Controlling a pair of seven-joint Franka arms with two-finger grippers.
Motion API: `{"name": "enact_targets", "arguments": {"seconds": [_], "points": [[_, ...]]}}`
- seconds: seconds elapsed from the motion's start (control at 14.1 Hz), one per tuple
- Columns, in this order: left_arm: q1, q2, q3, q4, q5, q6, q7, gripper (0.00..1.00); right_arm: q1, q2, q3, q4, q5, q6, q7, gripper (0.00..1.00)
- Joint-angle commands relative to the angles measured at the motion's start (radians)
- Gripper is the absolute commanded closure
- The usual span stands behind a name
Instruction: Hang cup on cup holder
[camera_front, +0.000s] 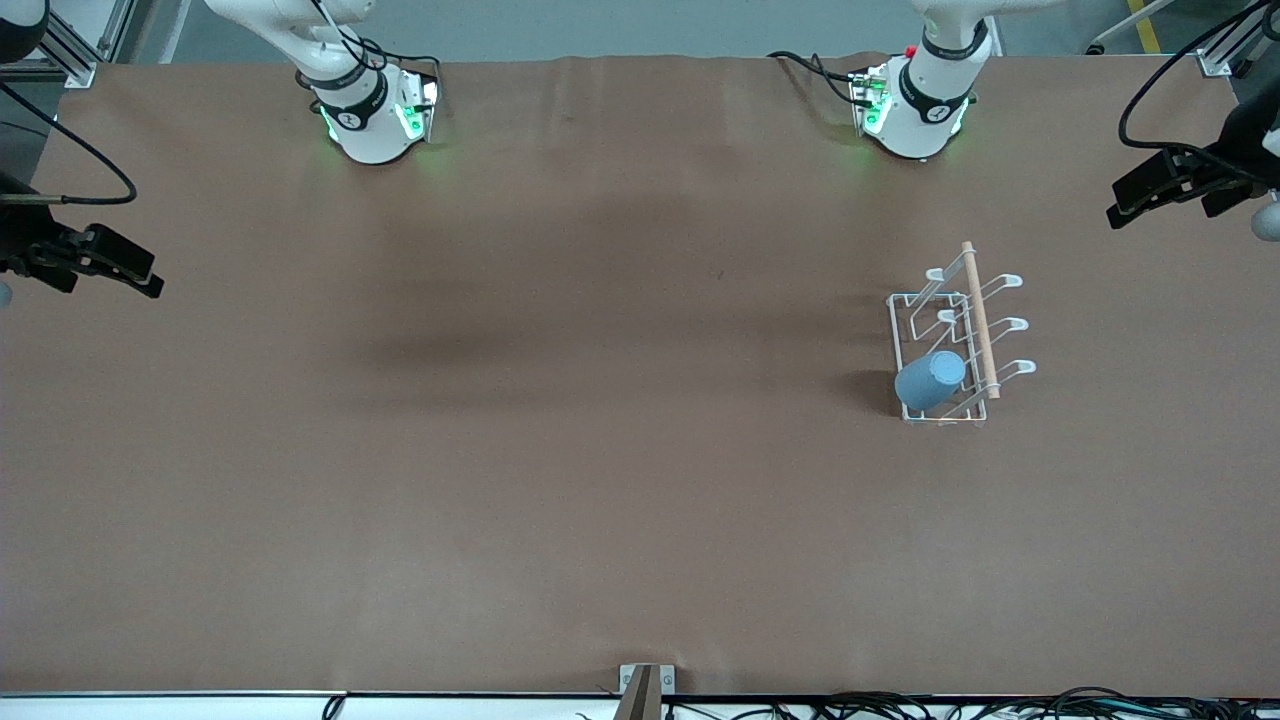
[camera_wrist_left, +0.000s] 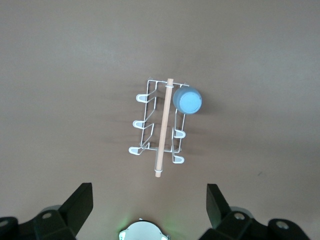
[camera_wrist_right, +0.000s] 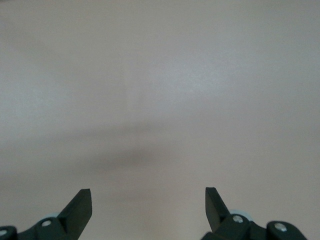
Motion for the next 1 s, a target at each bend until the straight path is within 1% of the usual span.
{"name": "enact_targets", "arguments": {"seconds": [0.0, 0.07, 0.28, 0.43, 0.57, 0.71, 0.92], "points": [[-0.018, -0.134, 0.003, -0.202, -0.012, 0.108, 0.017, 0.00, -0.011, -0.003, 0.009, -0.002, -0.019, 0.002, -0.006, 0.00], [-0.018, -0.149, 0.003, -0.227, -0.012, 0.126, 0.034, 0.00, -0.011, -0.003, 0.009, -0.001, -0.017, 0.003, -0.006, 0.00], [-0.017, -0.143, 0.002, -0.230, -0.019, 0.131, 0.103, 0.00, -0.013, -0.003, 0.009, 0.004, -0.010, 0.002, -0.006, 0.00], [-0.014, -0.134, 0.002, -0.232, -0.023, 0.162, 0.118, 0.00, -0.014, -0.003, 0.009, 0.006, -0.005, 0.005, -0.011, 0.00], [-0.018, -0.108, -0.004, -0.223, -0.023, 0.179, 0.118, 0.00, -0.016, -0.002, 0.009, 0.010, -0.005, 0.009, -0.009, 0.00], [-0.018, -0.102, -0.006, -0.216, -0.020, 0.179, 0.121, 0.00, -0.016, -0.002, 0.009, 0.012, -0.001, 0.008, -0.002, 0.00], [-0.018, -0.085, -0.008, -0.181, -0.022, 0.176, 0.131, 0.00, -0.028, 0.003, 0.009, 0.010, -0.002, 0.006, -0.008, 0.00]]}}
